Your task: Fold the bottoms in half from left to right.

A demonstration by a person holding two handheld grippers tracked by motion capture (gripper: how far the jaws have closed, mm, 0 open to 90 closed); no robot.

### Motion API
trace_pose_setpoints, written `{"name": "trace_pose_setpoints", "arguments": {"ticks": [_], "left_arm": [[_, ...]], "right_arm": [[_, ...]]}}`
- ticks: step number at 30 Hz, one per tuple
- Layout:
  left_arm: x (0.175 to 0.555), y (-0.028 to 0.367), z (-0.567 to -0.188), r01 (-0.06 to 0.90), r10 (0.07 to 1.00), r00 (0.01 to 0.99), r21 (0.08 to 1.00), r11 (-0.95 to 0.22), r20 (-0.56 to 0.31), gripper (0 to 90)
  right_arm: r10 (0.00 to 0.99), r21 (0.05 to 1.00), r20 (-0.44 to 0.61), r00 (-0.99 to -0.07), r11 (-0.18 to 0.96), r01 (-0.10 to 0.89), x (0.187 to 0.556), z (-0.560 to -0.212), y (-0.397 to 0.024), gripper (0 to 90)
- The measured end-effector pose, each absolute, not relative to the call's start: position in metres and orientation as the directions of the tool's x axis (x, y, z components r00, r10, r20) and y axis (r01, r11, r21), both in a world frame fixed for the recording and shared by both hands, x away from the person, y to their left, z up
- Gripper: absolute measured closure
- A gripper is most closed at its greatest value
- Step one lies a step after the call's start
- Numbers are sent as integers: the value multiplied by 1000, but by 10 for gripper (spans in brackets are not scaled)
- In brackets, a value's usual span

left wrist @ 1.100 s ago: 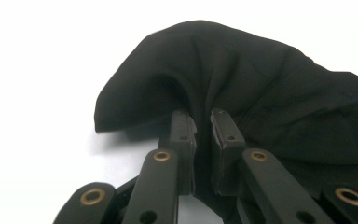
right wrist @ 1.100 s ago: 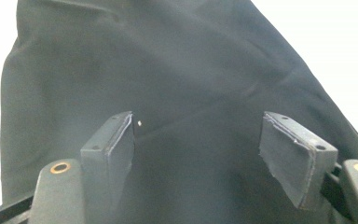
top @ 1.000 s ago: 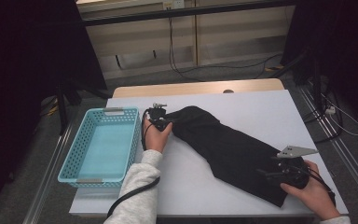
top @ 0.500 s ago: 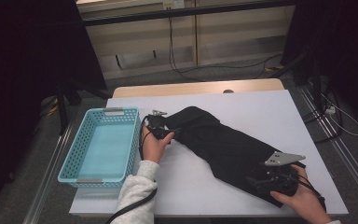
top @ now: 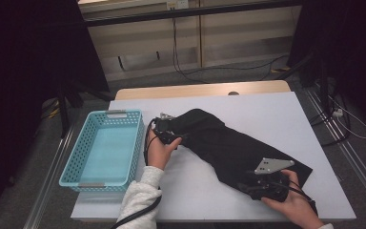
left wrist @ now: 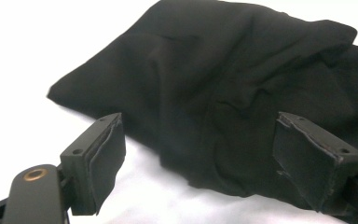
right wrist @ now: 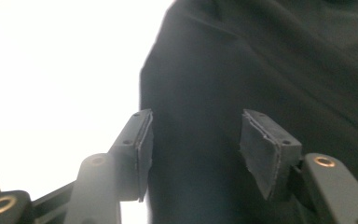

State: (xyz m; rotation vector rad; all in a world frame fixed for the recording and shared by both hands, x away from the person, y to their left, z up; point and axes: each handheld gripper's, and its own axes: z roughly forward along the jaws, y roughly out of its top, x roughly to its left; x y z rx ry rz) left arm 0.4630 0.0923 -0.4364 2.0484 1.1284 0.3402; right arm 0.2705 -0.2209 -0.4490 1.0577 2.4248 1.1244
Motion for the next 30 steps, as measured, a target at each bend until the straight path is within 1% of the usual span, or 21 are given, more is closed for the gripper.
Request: {"name": "trace_pose_setpoints", "arguments": {"ticks": [4,5,6,7,10,11,13,17,22,23,28,29,30], "left_arm": [[463,97,-437,611,814,568,727,-315,-125,178],[462,100,-437,612,820,560,728,-309,-123,178],[462,101,-437,611,821,558,730,-306,-122,178],[462,101,-437,611,821,558,730,-306,-122,178],[463,105,-438,615,827,548,730,-299,-122,180],[464,107,-440,620,833,539,729,-291,-126,181],[464,109,-441,628,835,534,724,-284,-136,202],[467,110,-443,631,842,520,729,-266,-142,261],[472,110,-447,640,854,501,724,-257,-140,344],[476,111,-451,656,863,479,717,-233,-158,361],[484,116,-459,664,876,455,717,-211,-163,420],[485,116,-460,655,876,460,722,-225,-144,491],[486,116,-461,649,874,464,727,-224,-144,533]], "right_arm": [[690,728,49,-722,470,499,271,-453,-212,446],[682,716,34,-731,493,493,272,-459,-207,449],[680,718,18,-733,502,482,272,-460,-206,470],[678,714,7,-735,511,478,272,-459,-205,502],[697,715,-5,-717,504,485,275,-459,-208,674],[699,710,-13,-715,510,486,276,-458,-210,779],[705,706,12,-709,496,505,278,-456,-214,827],[683,702,59,-728,490,517,277,-454,-225,849],[675,688,66,-735,503,523,274,-453,-233,853],[669,685,70,-740,508,523,274,-453,-235,854],[663,684,87,-743,502,528,273,-453,-238,856],[663,681,89,-744,504,531,273,-453,-239,857],[664,680,92,-742,502,534,273,-453,-239,857]]}}
